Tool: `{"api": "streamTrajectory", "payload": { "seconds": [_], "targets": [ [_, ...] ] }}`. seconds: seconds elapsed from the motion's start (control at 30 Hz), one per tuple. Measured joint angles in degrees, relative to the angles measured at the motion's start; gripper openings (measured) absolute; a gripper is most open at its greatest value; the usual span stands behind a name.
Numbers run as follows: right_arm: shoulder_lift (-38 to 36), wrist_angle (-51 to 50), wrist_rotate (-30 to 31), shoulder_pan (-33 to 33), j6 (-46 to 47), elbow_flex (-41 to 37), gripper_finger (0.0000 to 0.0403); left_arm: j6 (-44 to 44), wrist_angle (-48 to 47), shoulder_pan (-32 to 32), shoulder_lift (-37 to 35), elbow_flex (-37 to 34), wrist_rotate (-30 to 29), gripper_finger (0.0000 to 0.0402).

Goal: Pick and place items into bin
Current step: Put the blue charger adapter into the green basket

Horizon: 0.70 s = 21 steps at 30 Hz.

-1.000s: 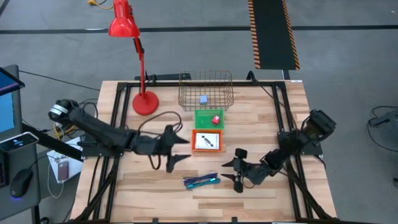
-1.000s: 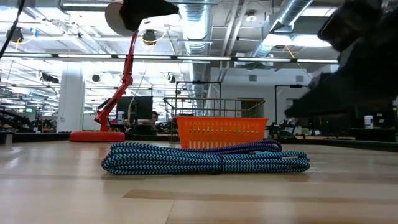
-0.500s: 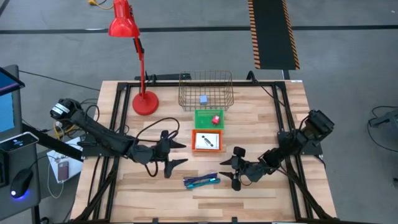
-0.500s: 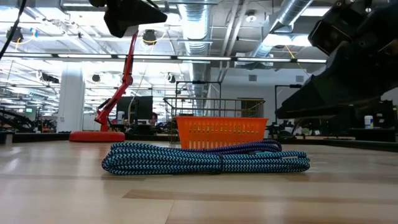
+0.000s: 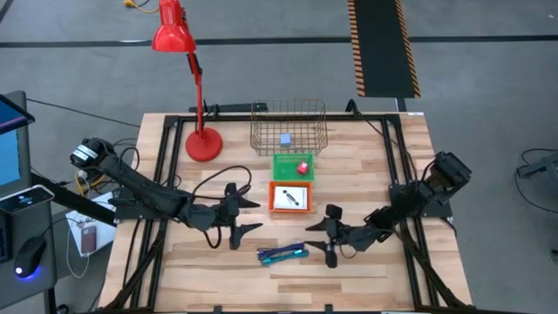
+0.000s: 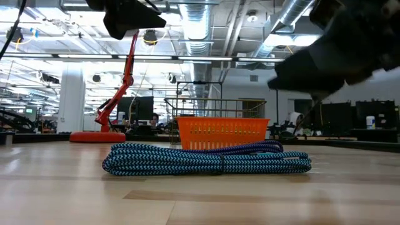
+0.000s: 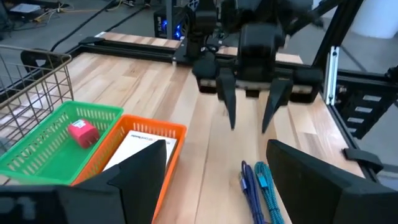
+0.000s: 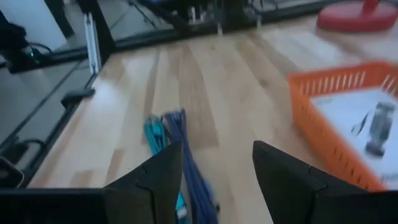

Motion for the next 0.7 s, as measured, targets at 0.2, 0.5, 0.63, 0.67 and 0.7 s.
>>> {"api": "streamTrajectory", "payload": {
  "seconds": [0.2,0.5,0.63,0.67,0.7],
  "targets": [
    [-9.4,-2.45,-0.03,-3.66,-7.57,0.0,0.0187,-1.35,-2.1,0.01,0.0,0.0,0.06,0.0265],
    [-31.31,-21.91,0.07,-16.02,-20.13,3.76,0.0187,6.66,-1.92,0.99,0.0,0.02,-0.79,0.0265],
    [-37.85,-30.49,0.08,-20.93,-24.46,5.68,0.0187,8.57,0.16,2.19,0.02,0.02,-0.9,0.0265],
    [-39.07,-31.42,0.06,-21.81,-25.47,5.76,0.0187,8.52,0.84,2.43,0.02,0.02,-0.92,0.0265],
    [-40.36,-32.43,0.04,-22.63,-26.3,5.77,0.0187,8.44,1.48,2.68,0.02,0.04,-0.96,0.0265]
  ]
}}
